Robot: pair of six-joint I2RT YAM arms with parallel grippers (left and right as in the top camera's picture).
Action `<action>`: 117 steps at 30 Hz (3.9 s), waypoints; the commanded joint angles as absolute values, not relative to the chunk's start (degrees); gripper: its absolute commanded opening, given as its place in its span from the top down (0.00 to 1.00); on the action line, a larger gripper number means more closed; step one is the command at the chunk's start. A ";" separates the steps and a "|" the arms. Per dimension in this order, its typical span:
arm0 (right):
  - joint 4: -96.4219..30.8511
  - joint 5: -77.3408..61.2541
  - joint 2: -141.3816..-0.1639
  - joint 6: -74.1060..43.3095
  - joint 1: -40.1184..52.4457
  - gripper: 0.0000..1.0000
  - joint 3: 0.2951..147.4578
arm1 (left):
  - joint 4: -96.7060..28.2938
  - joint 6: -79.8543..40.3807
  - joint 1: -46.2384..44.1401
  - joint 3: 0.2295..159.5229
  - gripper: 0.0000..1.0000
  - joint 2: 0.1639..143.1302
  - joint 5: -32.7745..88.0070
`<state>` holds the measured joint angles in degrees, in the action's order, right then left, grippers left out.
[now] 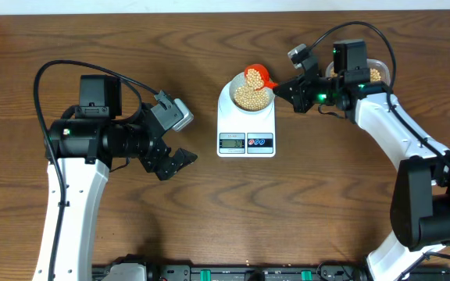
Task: Scoop item into bowl and weigh 50g on scale
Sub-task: 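Lift the refilled scoop and carry it left over the white bowl, then tip the scoop to pour soybeans into the white bowl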
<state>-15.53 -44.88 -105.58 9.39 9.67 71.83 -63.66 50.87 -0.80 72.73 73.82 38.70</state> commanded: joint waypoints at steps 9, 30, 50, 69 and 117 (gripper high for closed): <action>-14.48 -42.72 -106.17 12.56 9.82 0.99 71.55 | -63.83 50.74 -0.56 73.58 0.02 73.73 39.44; -14.31 -41.85 -106.17 12.69 9.74 0.99 71.55 | -63.83 50.74 -0.56 73.58 0.02 73.73 39.44; -14.33 -37.91 -106.15 13.82 9.69 0.99 71.55 | -63.83 50.74 -0.56 73.58 0.02 73.73 39.44; -15.00 -43.18 -104.81 14.85 9.85 0.99 71.57 | -63.83 50.74 -0.56 73.58 0.02 73.73 39.44; -17.30 -36.64 -99.98 18.06 12.84 0.99 71.66 | -63.83 50.74 -0.56 73.58 0.02 73.73 39.44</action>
<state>-16.91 -37.69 -101.89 17.37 12.47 71.81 -63.66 50.85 -0.80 72.71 73.82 38.70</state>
